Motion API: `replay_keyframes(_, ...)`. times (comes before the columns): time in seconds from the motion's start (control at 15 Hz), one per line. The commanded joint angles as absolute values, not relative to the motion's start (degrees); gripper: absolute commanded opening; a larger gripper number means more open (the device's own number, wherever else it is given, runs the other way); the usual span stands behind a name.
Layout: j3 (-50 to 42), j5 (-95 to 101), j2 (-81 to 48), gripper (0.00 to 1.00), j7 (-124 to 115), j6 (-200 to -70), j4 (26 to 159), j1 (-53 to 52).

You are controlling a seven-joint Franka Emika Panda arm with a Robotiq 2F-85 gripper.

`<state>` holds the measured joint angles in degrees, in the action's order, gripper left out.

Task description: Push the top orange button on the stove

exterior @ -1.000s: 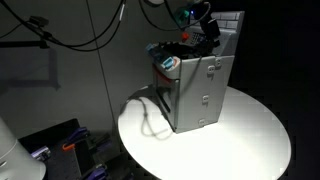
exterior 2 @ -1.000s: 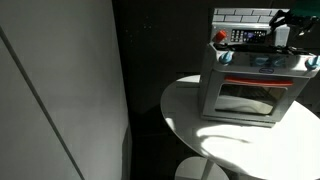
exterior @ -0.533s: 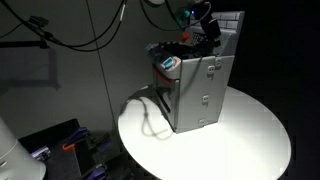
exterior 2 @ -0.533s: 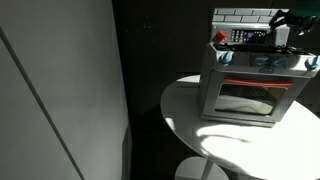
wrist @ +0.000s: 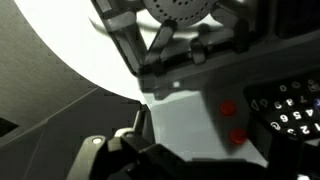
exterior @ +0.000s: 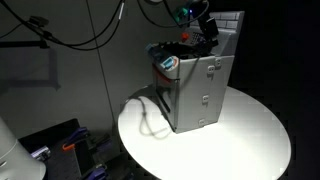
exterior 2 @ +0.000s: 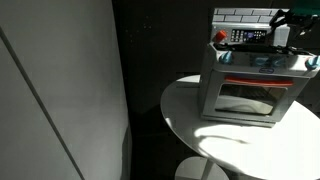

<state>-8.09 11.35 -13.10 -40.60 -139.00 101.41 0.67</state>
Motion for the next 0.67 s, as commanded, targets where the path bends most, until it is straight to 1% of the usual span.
replay_keyframes(0.0,-8.7,12.7,-12.3,1.00,-41.8,-137.0,100.9,0.0)
replay_keyframes(0.6,-9.1,12.7,-13.3,1.00,-42.0,-137.2,99.9,0.2)
